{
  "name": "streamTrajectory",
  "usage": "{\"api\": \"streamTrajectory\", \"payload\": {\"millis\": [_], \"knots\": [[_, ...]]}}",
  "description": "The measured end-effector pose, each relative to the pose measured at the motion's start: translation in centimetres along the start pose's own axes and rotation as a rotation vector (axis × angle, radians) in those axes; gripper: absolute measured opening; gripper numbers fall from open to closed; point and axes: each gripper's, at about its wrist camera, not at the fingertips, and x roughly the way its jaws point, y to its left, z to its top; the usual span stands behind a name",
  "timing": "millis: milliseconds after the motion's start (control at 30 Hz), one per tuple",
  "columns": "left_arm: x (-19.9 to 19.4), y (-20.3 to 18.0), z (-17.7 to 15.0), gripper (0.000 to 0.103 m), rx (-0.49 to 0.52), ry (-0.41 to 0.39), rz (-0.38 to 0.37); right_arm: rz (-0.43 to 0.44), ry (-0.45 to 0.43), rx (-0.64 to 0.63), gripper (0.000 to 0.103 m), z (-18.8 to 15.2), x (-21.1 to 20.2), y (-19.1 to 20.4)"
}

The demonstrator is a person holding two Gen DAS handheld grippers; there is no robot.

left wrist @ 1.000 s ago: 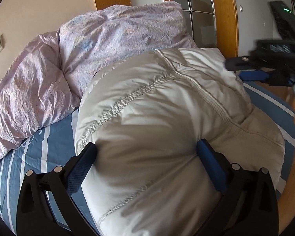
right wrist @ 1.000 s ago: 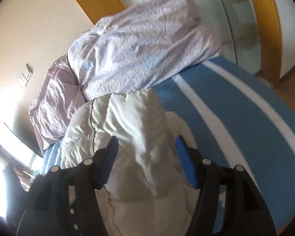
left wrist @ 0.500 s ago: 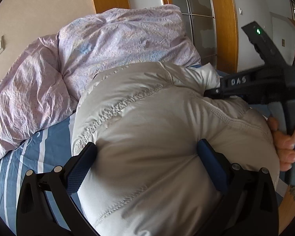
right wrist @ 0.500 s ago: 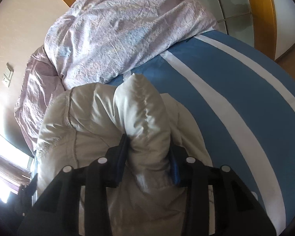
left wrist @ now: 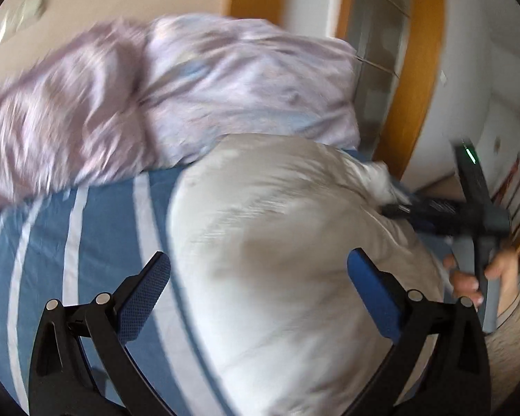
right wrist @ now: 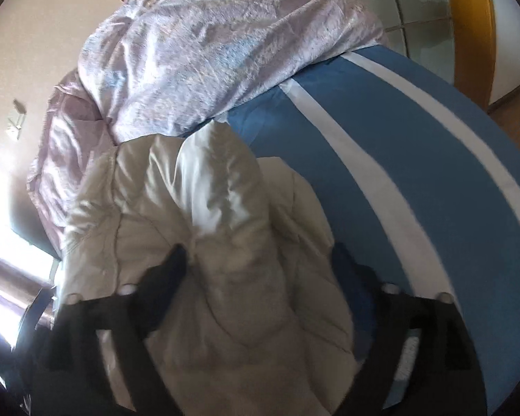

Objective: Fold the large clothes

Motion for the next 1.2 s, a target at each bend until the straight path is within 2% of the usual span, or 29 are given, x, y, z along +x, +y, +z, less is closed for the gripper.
{"api": "streamTrajectory", "payload": {"millis": [33, 100, 200, 267, 333, 433, 567, 900, 967, 1200], "knots": [[0.3, 1.6, 0.4, 0.102, -0.051, 0.034, -0.024, 0.007, 0.004, 0.0, 0.101, 0.0, -0.5, -0.1], [1.3, 4.1, 0.9, 0.102, -0.136, 0.104, -0.054, 0.039, 0.029, 0.019, 0.101, 0.1, -1.7, -0.7], [3.3, 6.9, 0.8, 0.102, -0.27, 0.203, -0.155, 0.112, 0.085, 0.04, 0.101, 0.4, -2.3, -1.5], [4.1, 7.9, 0.5, 0.102, -0.343, 0.237, -0.244, 0.151, 0.147, 0.04, 0.101, 0.5, -1.8, -1.5], [4.6, 8.1, 0.3, 0.102, -0.38, 0.25, -0.291, 0.171, 0.216, 0.057, 0.101, 0.5, -0.8, -1.8], [5.6, 7.8, 0.1, 0.102, -0.387, 0.294, -0.326, 0.172, 0.276, 0.103, 0.101, 0.5, 0.9, -2.7], [7.0, 7.4, -0.3, 0.102, -0.416, 0.343, -0.385, 0.246, 0.338, 0.147, 0.101, 0.0, 2.6, -3.5], [7.9, 7.7, -0.6, 0.102, -0.433, 0.359, -0.429, 0.335, 0.446, 0.142, 0.101, -0.2, 5.4, -3.5], [8.0, 7.7, -0.6, 0.102, -0.429, 0.363, -0.436, 0.312, 0.438, 0.165, 0.101, -0.4, 5.4, -3.8], [8.4, 7.8, -0.6, 0.102, -0.429, 0.37, -0.457, 0.363, 0.502, 0.112, 0.101, -0.7, 6.5, -2.9]]}}
